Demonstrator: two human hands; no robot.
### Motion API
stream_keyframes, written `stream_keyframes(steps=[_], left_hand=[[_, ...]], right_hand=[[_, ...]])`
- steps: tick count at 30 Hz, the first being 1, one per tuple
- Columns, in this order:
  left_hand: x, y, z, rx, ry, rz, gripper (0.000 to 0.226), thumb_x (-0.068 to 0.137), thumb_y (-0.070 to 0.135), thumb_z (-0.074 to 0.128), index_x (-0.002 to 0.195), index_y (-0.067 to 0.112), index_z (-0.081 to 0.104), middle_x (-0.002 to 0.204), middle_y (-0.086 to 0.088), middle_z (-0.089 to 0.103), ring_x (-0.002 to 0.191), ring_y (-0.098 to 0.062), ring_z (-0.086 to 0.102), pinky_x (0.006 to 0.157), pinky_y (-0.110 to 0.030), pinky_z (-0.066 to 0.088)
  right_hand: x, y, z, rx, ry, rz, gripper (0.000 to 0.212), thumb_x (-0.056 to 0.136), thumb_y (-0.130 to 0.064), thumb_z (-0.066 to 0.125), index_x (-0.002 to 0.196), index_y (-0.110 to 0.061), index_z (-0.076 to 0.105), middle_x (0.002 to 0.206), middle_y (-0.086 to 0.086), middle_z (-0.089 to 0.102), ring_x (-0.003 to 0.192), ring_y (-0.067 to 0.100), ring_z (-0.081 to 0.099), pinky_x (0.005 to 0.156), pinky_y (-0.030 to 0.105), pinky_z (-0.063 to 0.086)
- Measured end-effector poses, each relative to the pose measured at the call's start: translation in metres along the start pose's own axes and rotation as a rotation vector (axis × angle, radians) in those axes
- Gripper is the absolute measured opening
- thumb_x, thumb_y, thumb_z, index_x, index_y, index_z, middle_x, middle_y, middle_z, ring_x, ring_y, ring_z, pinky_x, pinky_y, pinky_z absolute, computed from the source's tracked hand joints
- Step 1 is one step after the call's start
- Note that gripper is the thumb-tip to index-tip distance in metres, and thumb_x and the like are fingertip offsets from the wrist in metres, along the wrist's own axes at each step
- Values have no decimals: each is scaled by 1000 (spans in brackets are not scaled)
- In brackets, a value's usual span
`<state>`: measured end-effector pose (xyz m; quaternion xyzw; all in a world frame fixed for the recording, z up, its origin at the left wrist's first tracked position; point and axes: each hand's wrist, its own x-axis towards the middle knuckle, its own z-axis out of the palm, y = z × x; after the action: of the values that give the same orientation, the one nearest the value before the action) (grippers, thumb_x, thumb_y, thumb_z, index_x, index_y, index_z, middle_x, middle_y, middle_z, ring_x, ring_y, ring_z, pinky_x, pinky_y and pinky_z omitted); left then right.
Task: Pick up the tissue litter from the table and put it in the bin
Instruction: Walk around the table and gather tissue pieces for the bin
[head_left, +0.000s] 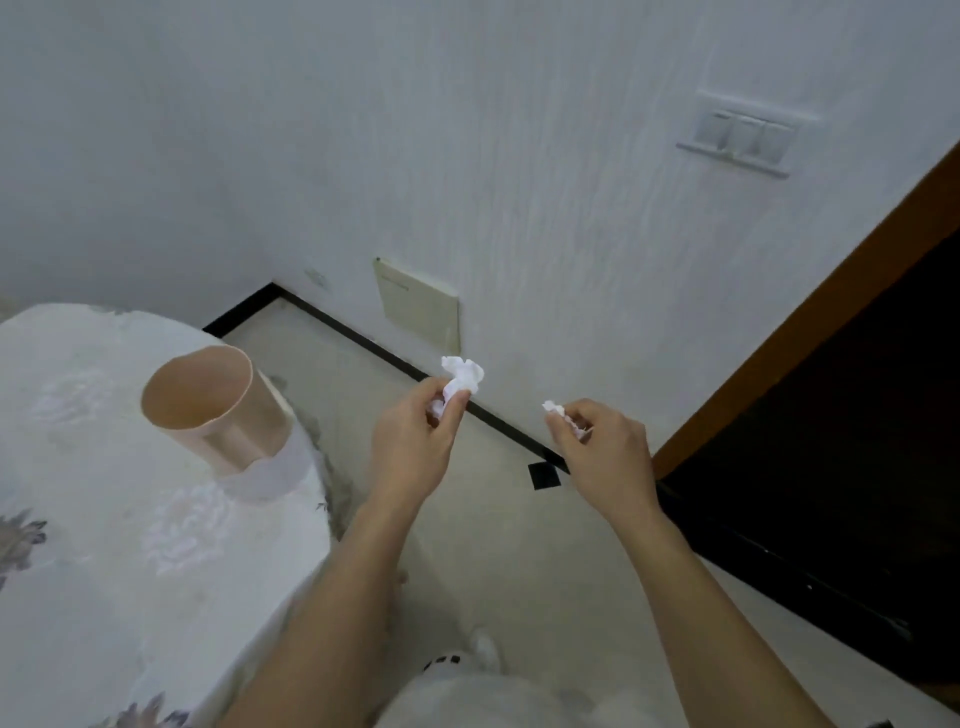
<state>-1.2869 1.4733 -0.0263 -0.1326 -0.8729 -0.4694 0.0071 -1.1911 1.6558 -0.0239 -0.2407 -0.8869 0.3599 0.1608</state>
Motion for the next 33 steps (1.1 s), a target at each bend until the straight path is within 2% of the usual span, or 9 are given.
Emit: stream_keyframes(steps=[2,5,8,12,17,21,24,28,33], left_hand=[[26,-1,-2,13,32,-13,15,94,45,57,83,36,57,62,9,52,59,-6,52,52,-15,34],[56,-8,-4,27,53,-39,18,95,45,57,89,29,64,65,7,54,59,-7,51,51,-17,33],[84,-18,-5,36,86,-52,20,95,43,57,95,25,67,68,8,57,60,-8,53,54,-23,34],[120,-36,-7,42,148,-117,25,95,44,57,99,22,69,72,4,62,66,-13,56,60,-32,43],[170,-55,-17,98,239,-186,23,95,41,58,106,24,70,72,8,61,65,-8,57,60,-26,42],[218,-71,-27,164,353,-266,26,95,43,57,104,22,70,73,3,65,66,-15,59,63,-37,49],[254,-79,-34,192,412,-363,27,95,43,57,100,20,70,74,4,66,65,-11,59,62,-34,49],[289,-85,-52,264,500,-444,22,96,42,57,86,23,62,62,12,55,56,-2,51,53,-21,35],[286,-99,-84,279,692,-571,29,96,44,56,105,21,70,78,7,67,71,-7,61,67,-33,53]], right_hand=[[29,-6,10,12,-23,-21,41,96,-49,56,68,-19,61,60,0,59,60,16,58,58,36,49],[64,-11,28,29,-61,-42,40,96,-49,57,67,-21,60,59,-1,58,59,16,57,57,37,49],[99,-17,49,44,-96,-53,43,95,-52,57,65,-21,58,59,1,57,59,19,57,57,38,49],[147,-29,82,50,-158,-88,44,93,-51,59,66,-15,59,59,4,57,60,21,56,59,37,49],[214,-49,127,81,-270,-171,40,92,-46,62,65,-17,60,56,1,57,59,19,58,59,37,49],[281,-73,170,95,-375,-246,46,94,-51,58,64,-15,59,55,3,58,57,19,58,56,37,50],[330,-92,198,119,-468,-318,48,96,-49,57,68,-10,59,58,6,59,58,21,58,55,36,48],[383,-124,231,125,-570,-389,42,94,-47,59,71,-12,63,58,5,59,60,20,57,58,34,47],[406,-176,283,144,-744,-563,44,95,-45,58,67,-12,55,52,-1,45,52,13,45,51,30,37]])
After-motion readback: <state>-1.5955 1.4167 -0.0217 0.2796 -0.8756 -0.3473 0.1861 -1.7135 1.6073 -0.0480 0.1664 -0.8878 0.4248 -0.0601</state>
